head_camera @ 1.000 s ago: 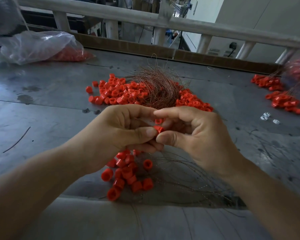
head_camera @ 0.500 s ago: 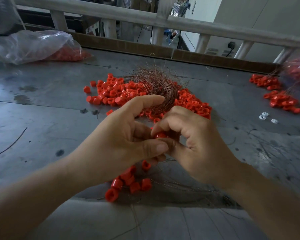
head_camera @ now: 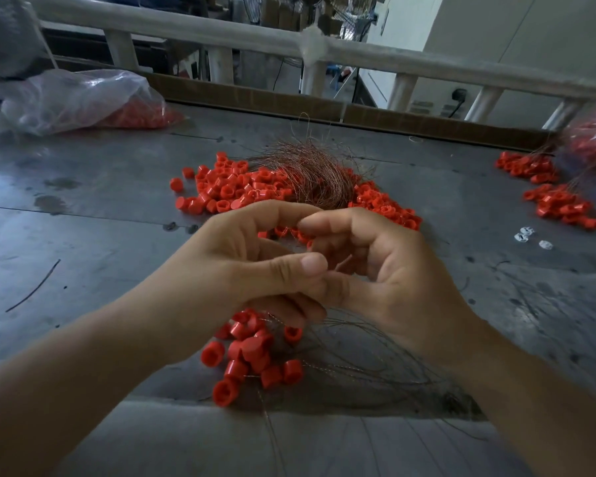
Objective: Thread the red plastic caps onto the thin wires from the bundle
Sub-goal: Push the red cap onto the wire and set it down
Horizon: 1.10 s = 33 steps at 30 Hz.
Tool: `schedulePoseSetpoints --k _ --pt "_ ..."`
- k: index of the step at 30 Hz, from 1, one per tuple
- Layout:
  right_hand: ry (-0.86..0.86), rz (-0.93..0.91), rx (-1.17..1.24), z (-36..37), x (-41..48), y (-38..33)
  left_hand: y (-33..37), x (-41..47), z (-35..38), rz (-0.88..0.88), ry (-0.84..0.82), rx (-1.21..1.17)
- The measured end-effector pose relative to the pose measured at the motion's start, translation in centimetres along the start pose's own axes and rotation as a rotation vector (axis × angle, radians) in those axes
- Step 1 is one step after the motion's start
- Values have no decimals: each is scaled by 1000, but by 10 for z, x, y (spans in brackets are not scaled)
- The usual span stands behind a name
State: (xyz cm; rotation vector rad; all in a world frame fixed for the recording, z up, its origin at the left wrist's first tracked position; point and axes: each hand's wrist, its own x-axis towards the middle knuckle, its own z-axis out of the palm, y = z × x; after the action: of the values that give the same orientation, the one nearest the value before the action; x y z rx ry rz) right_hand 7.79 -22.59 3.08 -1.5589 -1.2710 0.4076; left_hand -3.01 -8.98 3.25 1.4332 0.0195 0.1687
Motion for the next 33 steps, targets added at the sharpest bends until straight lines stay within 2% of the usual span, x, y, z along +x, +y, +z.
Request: schedulePoseSetpoints --k 3,6,9,12,18,21,24,28,33 --pt "-54 149 275 -5 2 0 4 1 -1 26 49 -157" --pt "-113 259 427 -8 2 -1 7 4 -5 68 128 -290" --pt "-141 305 449 -7 1 -2 7 5 -7 81 130 -336" --pt "-70 329 366 -12 1 -5 5 4 -8 87 123 -320" --pt "9 315 191 -30 4 -8 5 3 -15 89 277 51" --pt "-36 315 -33 -32 4 -4 2 5 -23 105 340 426" --pt "-96 330 -232 -30 4 5 -4 4 -28 32 279 797" --pt "-168 311 -419 -24 4 13 -10 5 -28 -75 166 959" --pt "-225 322 -518 -22 5 15 -8 5 -28 -91 124 972"
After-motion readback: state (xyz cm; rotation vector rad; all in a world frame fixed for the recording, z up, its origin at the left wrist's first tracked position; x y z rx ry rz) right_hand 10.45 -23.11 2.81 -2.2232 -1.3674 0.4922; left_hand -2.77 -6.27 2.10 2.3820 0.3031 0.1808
